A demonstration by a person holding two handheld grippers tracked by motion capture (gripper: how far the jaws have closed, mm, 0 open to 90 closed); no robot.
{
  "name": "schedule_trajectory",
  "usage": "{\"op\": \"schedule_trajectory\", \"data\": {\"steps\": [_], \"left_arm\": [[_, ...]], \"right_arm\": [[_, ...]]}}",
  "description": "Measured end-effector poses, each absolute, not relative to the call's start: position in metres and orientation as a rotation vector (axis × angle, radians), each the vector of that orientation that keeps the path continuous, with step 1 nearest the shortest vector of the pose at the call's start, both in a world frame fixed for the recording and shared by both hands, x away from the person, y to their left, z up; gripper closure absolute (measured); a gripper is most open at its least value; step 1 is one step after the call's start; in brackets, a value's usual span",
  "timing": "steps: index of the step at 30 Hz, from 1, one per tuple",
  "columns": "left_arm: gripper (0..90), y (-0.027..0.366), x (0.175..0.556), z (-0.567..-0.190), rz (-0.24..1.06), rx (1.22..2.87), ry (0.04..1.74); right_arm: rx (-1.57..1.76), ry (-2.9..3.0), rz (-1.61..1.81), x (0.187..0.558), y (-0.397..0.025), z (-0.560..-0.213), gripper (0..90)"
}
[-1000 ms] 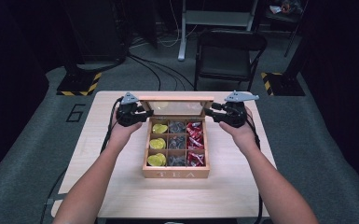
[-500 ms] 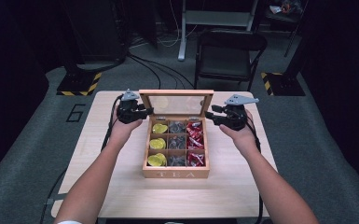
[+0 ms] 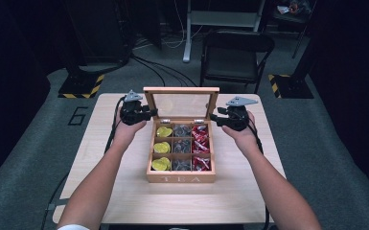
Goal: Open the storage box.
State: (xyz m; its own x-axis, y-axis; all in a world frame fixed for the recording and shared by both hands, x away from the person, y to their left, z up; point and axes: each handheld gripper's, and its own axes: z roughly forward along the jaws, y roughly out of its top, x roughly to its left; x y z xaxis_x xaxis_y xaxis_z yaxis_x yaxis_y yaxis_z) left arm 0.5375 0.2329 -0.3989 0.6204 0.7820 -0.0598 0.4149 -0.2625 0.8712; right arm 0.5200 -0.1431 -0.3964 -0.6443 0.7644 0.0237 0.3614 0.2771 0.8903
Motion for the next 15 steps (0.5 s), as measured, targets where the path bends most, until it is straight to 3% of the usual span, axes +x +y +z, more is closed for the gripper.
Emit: {"op": "schedule_trajectory", "data": {"steps": [8,15], "left_arm": [[60.3,0.234,0.539,-0.400,0.475,1.881,0.957],[60.3,0.234,0.540,-0.400,0.476,1.876,0.958]], "right_arm": [[1.023,2.130,1.330,0.531,-0.138,-0.404,46.7],[0.974,2.131,1.305,0.538,-0.129,-0.409,52.7]]}}
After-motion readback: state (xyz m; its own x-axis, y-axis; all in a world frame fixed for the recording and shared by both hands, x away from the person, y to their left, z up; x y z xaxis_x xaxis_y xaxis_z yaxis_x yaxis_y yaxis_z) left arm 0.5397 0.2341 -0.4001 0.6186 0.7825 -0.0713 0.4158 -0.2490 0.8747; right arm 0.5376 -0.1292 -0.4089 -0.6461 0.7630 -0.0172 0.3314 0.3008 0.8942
